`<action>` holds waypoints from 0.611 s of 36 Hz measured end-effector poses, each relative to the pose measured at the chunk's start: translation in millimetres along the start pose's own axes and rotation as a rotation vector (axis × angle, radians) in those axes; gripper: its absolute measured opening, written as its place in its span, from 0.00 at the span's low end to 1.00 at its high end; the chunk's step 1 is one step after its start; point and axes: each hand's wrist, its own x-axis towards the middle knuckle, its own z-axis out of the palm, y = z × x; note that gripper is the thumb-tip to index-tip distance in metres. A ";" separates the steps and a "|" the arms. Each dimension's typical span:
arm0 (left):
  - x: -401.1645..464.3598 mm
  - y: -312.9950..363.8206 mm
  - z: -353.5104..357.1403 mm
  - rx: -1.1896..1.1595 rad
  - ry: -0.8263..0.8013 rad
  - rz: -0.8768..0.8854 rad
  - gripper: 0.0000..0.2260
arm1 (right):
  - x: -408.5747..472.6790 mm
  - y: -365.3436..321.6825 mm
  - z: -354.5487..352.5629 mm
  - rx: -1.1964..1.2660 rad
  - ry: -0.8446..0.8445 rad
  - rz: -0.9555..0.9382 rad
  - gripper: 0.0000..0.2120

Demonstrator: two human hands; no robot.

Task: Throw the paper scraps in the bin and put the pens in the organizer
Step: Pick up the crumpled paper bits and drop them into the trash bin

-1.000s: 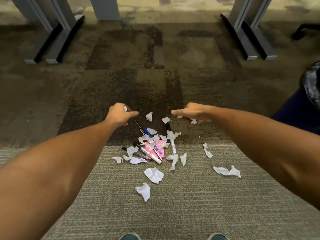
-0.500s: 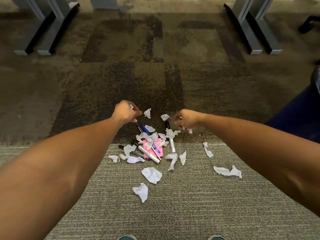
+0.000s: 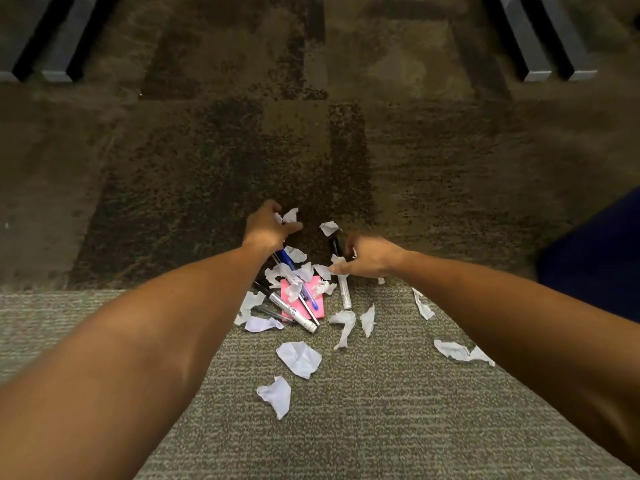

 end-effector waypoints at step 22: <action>-8.2 9.2 -13.0 -0.076 -0.027 -0.043 0.13 | -22.9 -1.6 -19.4 0.122 0.029 0.045 0.22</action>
